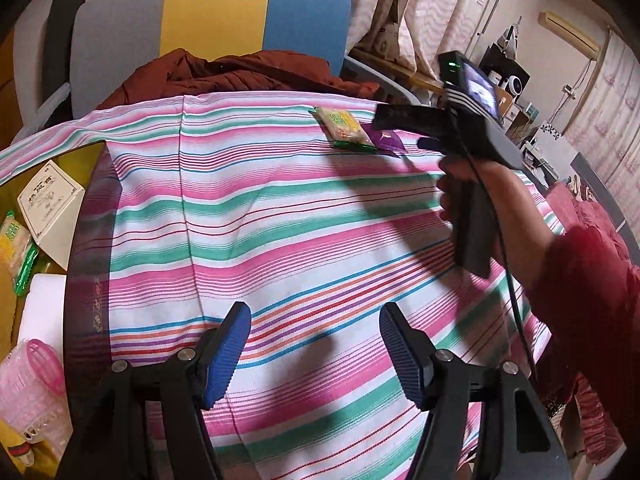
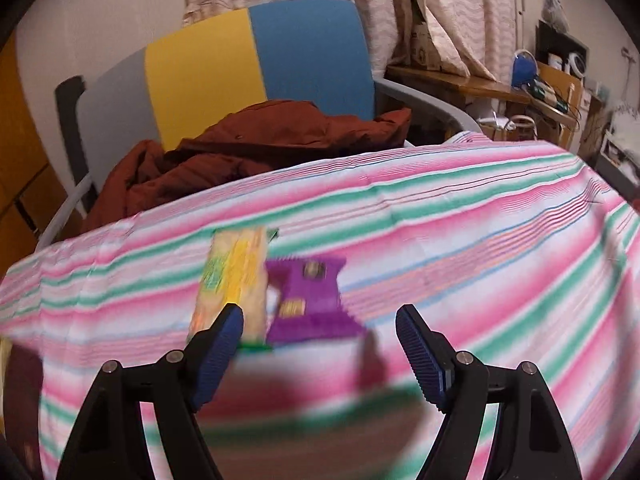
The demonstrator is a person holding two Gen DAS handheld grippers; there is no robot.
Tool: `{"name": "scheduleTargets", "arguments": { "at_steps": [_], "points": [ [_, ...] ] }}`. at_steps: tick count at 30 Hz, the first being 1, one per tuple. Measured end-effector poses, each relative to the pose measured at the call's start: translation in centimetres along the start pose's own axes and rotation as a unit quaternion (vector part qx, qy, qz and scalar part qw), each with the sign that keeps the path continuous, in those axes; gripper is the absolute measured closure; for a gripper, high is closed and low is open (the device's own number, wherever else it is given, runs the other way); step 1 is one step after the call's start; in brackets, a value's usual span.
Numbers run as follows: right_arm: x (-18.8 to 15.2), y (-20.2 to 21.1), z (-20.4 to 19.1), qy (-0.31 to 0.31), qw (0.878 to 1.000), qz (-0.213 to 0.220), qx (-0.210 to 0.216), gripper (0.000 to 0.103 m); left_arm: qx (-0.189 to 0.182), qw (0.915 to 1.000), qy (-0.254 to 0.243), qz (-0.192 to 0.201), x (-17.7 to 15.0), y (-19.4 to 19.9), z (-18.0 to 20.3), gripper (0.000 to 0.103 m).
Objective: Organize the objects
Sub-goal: 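Move both tools back toward the remaining snack packs on the cloth, then grasp the second purple snack bag with the right gripper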
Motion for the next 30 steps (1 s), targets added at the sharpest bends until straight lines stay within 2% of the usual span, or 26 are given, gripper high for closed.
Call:
{"name": "scheduleTargets", "arguments": {
  "at_steps": [3, 5, 7, 8, 9, 12, 18, 22, 24, 26, 28, 30],
  "points": [
    [0.4, -2.4, -0.1, -0.001, 1.0, -0.014, -0.002, 0.031, 0.004, 1.0, -0.003, -0.002, 0.4, -0.3, 0.0, 0.035],
    [0.1, -3.4, -0.1, 0.009, 1.0, -0.025, -0.002, 0.046, 0.006, 1.0, -0.004, -0.001, 0.8, -0.7, 0.1, 0.035],
    [-0.2, -3.9, 0.2, 0.0, 0.999, -0.034, 0.01, 0.053, 0.006, 1.0, -0.004, 0.002, 1.4, -1.0, 0.3, 0.035],
    [-0.2, -3.7, 0.3, -0.006, 0.999, -0.028, 0.016, 0.062, 0.005, 1.0, -0.003, 0.003, 1.8, -1.3, 0.5, 0.035],
    [-0.2, -3.6, 0.5, -0.01, 0.999, -0.026, 0.021, 0.064, 0.004, 1.0, -0.003, 0.003, 2.3, -1.7, 0.6, 0.035],
    [-0.6, -3.0, 1.0, -0.012, 1.0, -0.023, 0.011, 0.065, 0.005, 0.9999, -0.006, 0.008, 3.7, -3.2, 1.1, 0.035],
    [-1.3, 0.0, 4.0, -0.017, 0.999, 0.0, -0.045, 0.067, 0.015, 0.9998, -0.012, 0.006, 7.3, -7.7, 2.3, 0.035],
    [-1.9, 1.7, 6.1, -0.048, 0.996, 0.019, -0.068, 0.067, 0.035, 0.9993, -0.006, 0.012, 10.4, -11.7, 2.9, 0.034],
    [-2.1, 1.7, 6.9, -0.068, 0.995, 0.02, -0.066, 0.067, 0.046, 0.9989, -0.003, 0.013, 12.0, -13.8, 3.3, 0.029],
    [-2.4, 1.3, 7.7, -0.087, 0.994, 0.012, -0.07, 0.066, 0.058, 0.9981, -0.011, 0.018, 13.2, -15.5, 4.0, 0.028],
    [-2.4, 1.5, 7.8, -0.09, 0.993, 0.018, -0.069, 0.066, 0.071, 0.9967, -0.029, 0.025, 14.3, -17.2, 4.9, 0.027],
    [-2.4, 1.5, 7.8, -0.088, 0.993, 0.02, -0.07, 0.066, 0.082, 0.9947, -0.056, 0.028, 15.0, -18.7, 5.8, 0.019]
  ]
}}
Point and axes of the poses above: each gripper's, at about its wrist camera, not at the fingertips, and y roughly against the way its jaws point, z to its right, x to its top, the point moved 4 cm from there along -y, roughly the way its jaws point, and after that the axes turned 13 degrees about z, right-handed, at the moved point
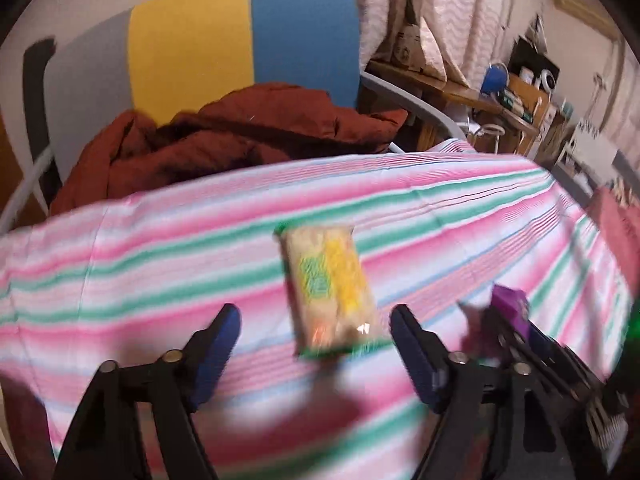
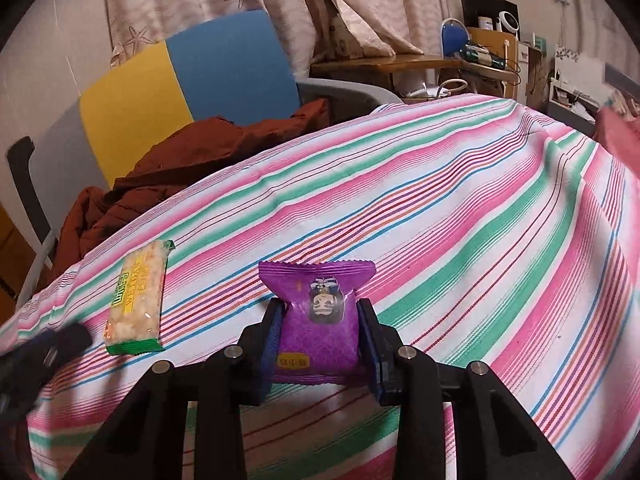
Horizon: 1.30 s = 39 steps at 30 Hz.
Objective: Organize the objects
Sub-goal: 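Grasp the second purple snack bag with the right gripper, then grasp the second WEIDAN cracker pack with the left gripper while the right gripper holds the purple bag, then carry the cracker pack and purple bag over the gold tray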
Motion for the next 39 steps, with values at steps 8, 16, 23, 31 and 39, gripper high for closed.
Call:
{"name": "scheduleTargets", "arguments": {
  "at_steps": [8, 16, 23, 31, 39],
  "points": [
    [-0.1, 0.0, 0.1, 0.001, 1.0, 0.007, -0.007, 0.066, 0.035, 0.9976, -0.056, -0.023, -0.9, -4.6, 0.3, 0.019],
    [-0.2, 0.1, -0.2, 0.013, 1.0, 0.009, -0.015, 0.066, 0.019, 0.9989, -0.041, -0.006, -1.4, -4.4, -0.6, 0.04],
    [-0.1, 0.2, -0.2, 0.017, 1.0, 0.013, -0.018, 0.066, 0.001, 0.9979, -0.064, 0.007, -1.8, -3.6, 0.2, 0.057],
    [0.1, 0.8, -0.8, 0.032, 0.999, 0.027, -0.023, 0.066, -0.002, 0.9962, -0.066, 0.057, -2.6, 0.0, 0.0, 0.058],
    [0.5, 2.0, -2.2, 0.069, 0.996, 0.059, -0.021, 0.066, -0.01, 0.992, -0.082, 0.095, -4.1, 3.9, 0.4, 0.058]
  ]
}}
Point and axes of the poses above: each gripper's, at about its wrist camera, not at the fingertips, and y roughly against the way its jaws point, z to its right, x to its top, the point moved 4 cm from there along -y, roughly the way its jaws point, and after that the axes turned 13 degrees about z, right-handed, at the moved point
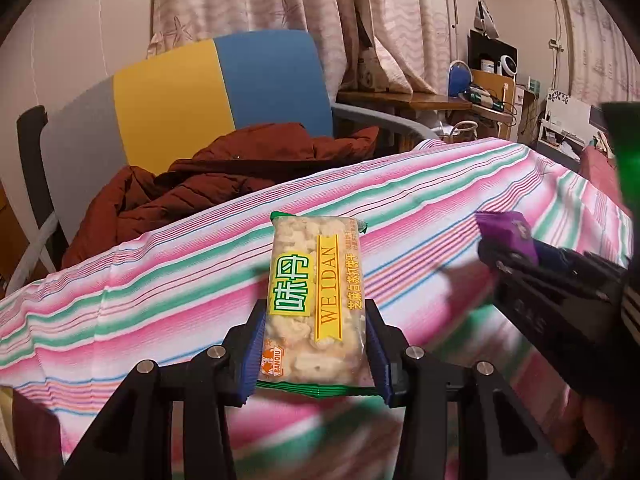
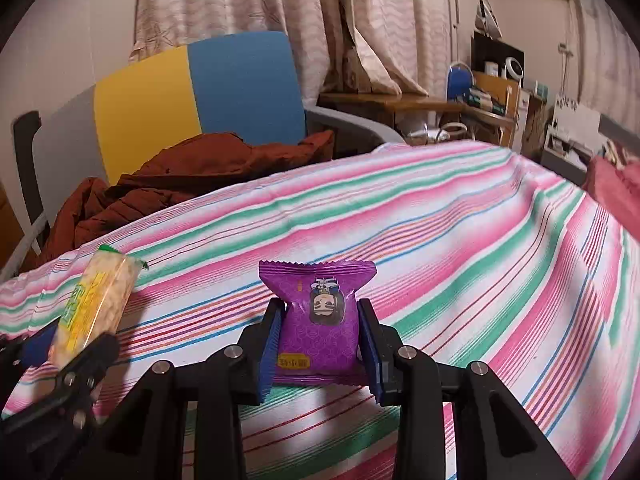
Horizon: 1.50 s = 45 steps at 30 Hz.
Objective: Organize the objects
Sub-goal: 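Carry the cracker pack and purple bag over the gold tray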
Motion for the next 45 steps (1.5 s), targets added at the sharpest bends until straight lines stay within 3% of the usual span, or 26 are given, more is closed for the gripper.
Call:
{"name": "scheduleTargets", "arguments": {
  "at_steps": [23, 37, 45],
  "points": [
    [-1.7, 6.2, -3.5, 0.066, 0.997, 0.013, 0.027, 0.066, 0.004, 0.9963, 0.085, 0.007, -5.1, 8.7, -4.7, 0.058],
    [-5.2, 13.9, -6.1, 0.04, 0.991, -0.03, 0.123, 0.066, -0.045, 0.9941, 0.098, 0.013, -7.3, 16.9, -4.2, 0.058],
    [-7.1, 17.6, -8.5, 0.016, 0.984, -0.051, 0.17, 0.066, -0.048, 0.9883, 0.142, 0.028, -8.0, 22.6, -6.6, 0.058]
  ]
}}
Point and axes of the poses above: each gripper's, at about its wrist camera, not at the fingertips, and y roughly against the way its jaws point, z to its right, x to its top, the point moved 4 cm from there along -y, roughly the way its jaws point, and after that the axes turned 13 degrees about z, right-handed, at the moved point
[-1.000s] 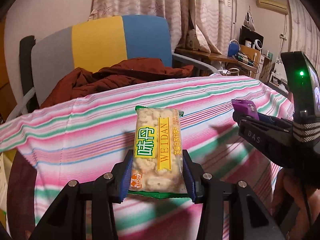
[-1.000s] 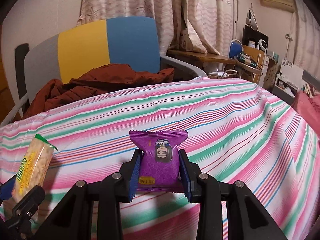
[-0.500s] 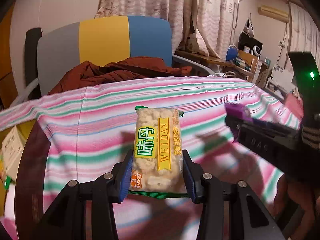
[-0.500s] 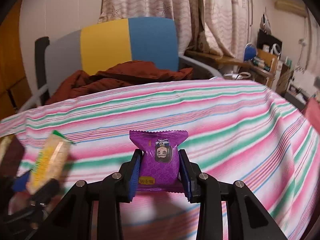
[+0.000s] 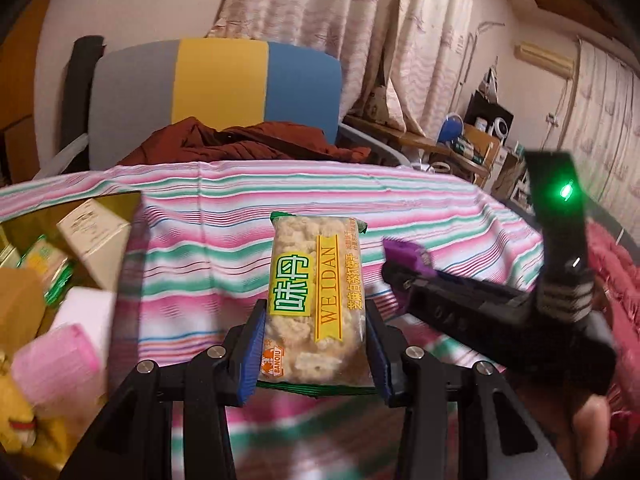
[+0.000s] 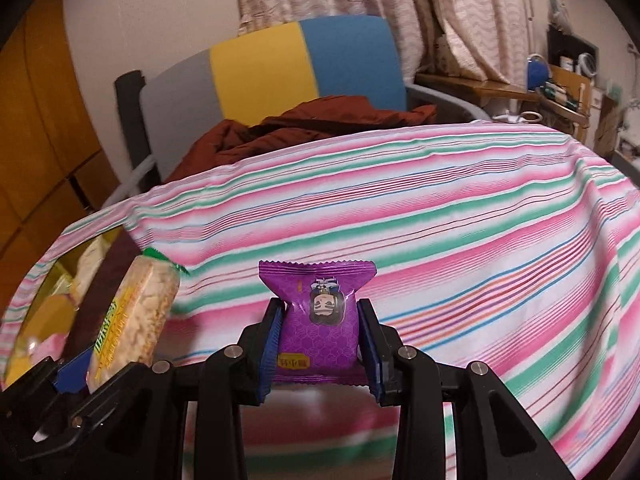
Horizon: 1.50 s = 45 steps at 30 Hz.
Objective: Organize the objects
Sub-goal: 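Carry the cracker pack and purple bag over the gold tray, then open both grippers to drop the packs into the gold tray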
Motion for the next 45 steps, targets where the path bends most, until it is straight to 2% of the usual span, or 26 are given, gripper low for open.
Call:
{"name": "scheduleTargets", "arguments": {
  "at_steps": [4, 10, 20, 26, 33, 36, 37, 38, 41, 43, 45],
  "points": [
    [-0.6, 0.9, -3.0, 0.012, 0.999, -0.006, 0.032, 0.066, 0.003, 0.9998, 0.011, 0.016, 0.5, 2.8, -1.2, 0.058],
    [-0.3, 2.7, -7.5, 0.024, 0.996, 0.002, 0.083, 0.066, 0.03, 0.9985, 0.034, 0.033, 1.3, 6.3, -4.7, 0.058],
    [0.5, 3.6, -15.3, 0.044, 0.986, 0.001, 0.16, 0.066, 0.104, 0.9911, 0.069, 0.047, 2.6, 9.9, -12.9, 0.058],
    [0.6, 2.9, -20.2, 0.046, 0.977, -0.013, 0.207, 0.066, 0.149, 0.9836, 0.084, 0.057, 4.0, 11.2, -18.3, 0.058],
    [0.9, 1.6, -24.9, 0.056, 0.97, -0.031, 0.233, 0.066, 0.204, 0.9732, 0.104, 0.025, 3.3, 11.5, -24.2, 0.058],
    [0.9, 0.7, -26.3, 0.051, 0.968, -0.041, 0.243, 0.063, 0.214, 0.9702, 0.115, 0.009, 2.3, 11.5, -25.8, 0.058],
    [0.9, 0.5, -26.8, 0.051, 0.967, -0.045, 0.245, 0.058, 0.216, 0.9692, 0.118, 0.006, 2.1, 11.5, -26.1, 0.058],
    [0.9, 0.3, -27.1, 0.055, 0.969, -0.047, 0.238, 0.046, 0.216, 0.9689, 0.121, 0.004, 2.0, 11.5, -26.3, 0.058],
    [1.1, 1.1, -27.2, 0.052, 0.97, -0.032, 0.235, 0.029, 0.214, 0.9683, 0.128, 0.0, 1.3, 11.6, -26.6, 0.058],
    [1.2, 2.3, -26.9, 0.056, 0.97, -0.013, 0.235, 0.024, 0.212, 0.9689, 0.127, -0.008, 1.1, 11.3, -26.8, 0.058],
    [1.1, 3.2, -26.5, 0.059, 0.971, 0.0, 0.232, 0.023, 0.208, 0.9695, 0.128, -0.017, 0.9, 10.6, -26.8, 0.058]
  ]
}}
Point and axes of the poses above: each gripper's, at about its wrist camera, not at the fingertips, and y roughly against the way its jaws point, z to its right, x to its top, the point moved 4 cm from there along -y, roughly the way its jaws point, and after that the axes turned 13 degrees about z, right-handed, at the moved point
